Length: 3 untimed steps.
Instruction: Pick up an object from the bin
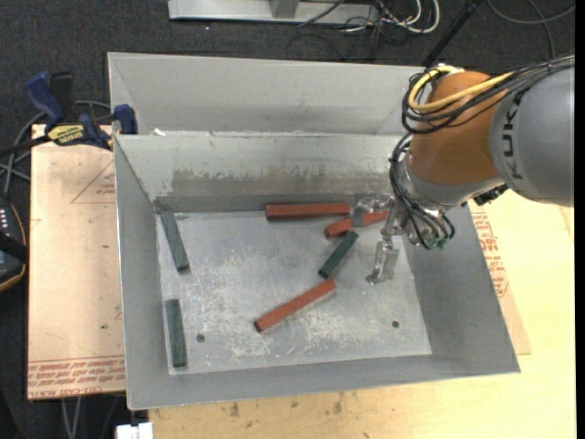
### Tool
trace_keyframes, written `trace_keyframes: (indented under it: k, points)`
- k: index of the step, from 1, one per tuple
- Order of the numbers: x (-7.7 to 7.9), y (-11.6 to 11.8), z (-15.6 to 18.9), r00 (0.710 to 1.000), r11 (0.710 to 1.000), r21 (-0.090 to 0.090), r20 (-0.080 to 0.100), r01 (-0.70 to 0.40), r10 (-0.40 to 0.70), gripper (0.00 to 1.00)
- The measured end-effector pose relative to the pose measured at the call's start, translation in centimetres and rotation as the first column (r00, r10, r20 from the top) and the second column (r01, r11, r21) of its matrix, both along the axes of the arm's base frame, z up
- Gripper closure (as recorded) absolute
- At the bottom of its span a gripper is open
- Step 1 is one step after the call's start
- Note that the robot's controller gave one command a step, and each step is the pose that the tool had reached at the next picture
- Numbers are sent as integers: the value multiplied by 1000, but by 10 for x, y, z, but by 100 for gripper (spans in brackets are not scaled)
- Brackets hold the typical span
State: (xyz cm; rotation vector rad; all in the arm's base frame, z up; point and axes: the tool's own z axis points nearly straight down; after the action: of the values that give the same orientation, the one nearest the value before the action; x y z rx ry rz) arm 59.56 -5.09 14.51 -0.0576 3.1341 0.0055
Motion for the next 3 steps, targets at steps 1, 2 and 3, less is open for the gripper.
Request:
trace_keyframes:
  k: [1,2,3]
  points:
    - [-17,36,-77,993,993,-1,-7,-120,120,0]
    - [-54,86,-48,975,975,0,-7,-223,223,0]
    - [-91,137,-76,960,960,1,-11,-279,279,0]
